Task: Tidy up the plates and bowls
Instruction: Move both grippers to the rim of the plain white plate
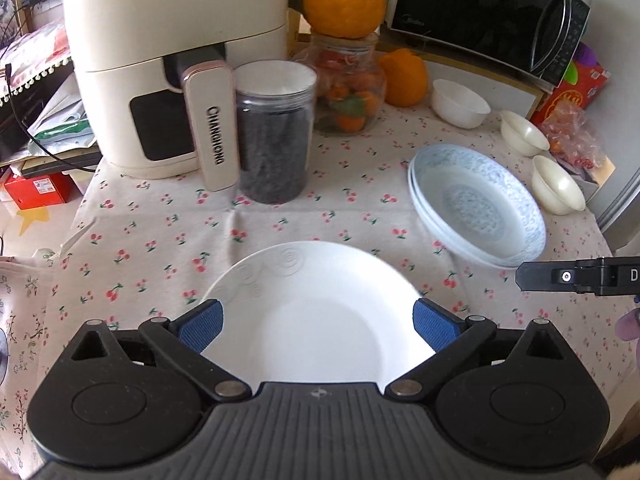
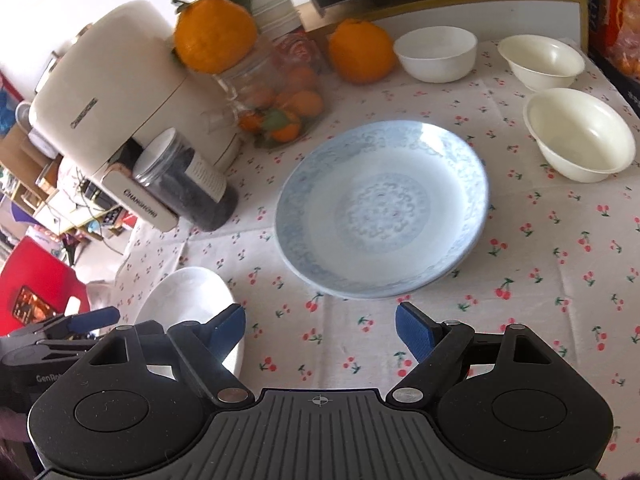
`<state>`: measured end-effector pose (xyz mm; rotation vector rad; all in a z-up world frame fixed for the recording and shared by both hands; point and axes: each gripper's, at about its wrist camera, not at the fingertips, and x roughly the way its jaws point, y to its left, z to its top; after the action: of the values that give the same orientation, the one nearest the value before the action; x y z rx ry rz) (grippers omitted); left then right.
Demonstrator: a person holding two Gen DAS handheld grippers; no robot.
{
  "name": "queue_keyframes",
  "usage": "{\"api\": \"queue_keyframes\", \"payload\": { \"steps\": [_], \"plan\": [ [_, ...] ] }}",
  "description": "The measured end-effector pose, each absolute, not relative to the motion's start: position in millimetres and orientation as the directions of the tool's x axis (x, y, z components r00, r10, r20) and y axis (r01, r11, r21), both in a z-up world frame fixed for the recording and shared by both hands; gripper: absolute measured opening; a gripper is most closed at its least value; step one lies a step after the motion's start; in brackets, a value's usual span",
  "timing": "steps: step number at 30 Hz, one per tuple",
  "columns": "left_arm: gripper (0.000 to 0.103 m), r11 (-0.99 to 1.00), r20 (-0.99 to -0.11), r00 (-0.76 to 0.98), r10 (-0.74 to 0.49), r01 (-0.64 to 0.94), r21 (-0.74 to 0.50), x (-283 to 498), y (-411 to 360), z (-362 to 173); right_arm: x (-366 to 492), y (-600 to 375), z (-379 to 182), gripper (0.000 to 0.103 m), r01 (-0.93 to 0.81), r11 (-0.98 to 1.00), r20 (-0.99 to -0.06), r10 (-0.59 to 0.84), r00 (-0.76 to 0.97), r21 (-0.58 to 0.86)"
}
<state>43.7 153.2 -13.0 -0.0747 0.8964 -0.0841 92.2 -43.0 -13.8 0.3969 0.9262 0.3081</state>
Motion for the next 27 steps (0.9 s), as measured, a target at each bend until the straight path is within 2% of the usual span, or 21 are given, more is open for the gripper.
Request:
{"api": "queue_keyframes", "payload": {
  "steps": [15,21,27],
  "plan": [
    [0.099,0.985,-0.748,0.644,-0.163,0.060,-0.163,26,219,-44,71,26,-37,0.084,-0.328,0.848,-0.669,0.531,0.520,0.417],
    [0.087,0.975,-0.766,0.609,-0.207,0.067,-0.210,24,231,-53,65,43,-53,0.084,-0.361,0.831,-0.672,0.555,0.489,0.423],
    [0.067,0.971,-0.778,0.585,-0.228,0.081,-0.223,23,233,-58,59,53,-61,0.084,-0.391,0.821,-0.657,0.568,0.495,0.416]
  ]
}}
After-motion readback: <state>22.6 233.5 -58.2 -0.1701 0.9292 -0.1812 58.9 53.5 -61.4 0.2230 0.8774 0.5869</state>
